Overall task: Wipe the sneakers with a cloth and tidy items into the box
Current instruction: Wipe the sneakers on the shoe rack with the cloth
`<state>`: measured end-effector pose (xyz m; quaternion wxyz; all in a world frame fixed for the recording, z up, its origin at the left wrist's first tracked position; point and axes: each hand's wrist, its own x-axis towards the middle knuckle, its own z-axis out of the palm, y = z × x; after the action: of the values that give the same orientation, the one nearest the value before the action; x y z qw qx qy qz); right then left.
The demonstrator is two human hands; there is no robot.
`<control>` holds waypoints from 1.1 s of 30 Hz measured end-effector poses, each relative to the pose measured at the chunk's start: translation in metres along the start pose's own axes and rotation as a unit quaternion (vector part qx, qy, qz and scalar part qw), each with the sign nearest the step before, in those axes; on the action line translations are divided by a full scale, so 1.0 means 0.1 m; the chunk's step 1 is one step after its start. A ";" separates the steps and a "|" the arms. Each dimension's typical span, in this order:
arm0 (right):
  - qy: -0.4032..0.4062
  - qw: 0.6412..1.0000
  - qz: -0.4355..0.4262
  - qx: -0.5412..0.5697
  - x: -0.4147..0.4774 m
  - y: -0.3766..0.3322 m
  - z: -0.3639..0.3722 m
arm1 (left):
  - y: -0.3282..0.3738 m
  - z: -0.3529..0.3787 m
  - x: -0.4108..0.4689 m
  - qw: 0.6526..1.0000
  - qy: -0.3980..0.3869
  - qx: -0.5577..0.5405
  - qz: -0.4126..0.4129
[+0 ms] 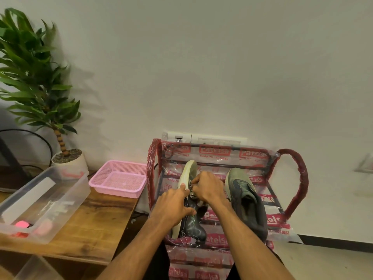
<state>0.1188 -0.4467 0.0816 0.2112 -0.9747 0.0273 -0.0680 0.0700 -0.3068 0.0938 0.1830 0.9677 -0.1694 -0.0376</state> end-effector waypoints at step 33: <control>-0.022 0.998 0.057 0.009 0.25 0.08 -0.11 | -0.12 0.07 0.04 0.997 0.008 -0.069 -0.015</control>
<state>0.1417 -0.4607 0.0912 0.2238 -0.9709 0.0775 -0.0347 0.0761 -0.3005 0.0826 0.2504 0.9554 -0.1501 -0.0441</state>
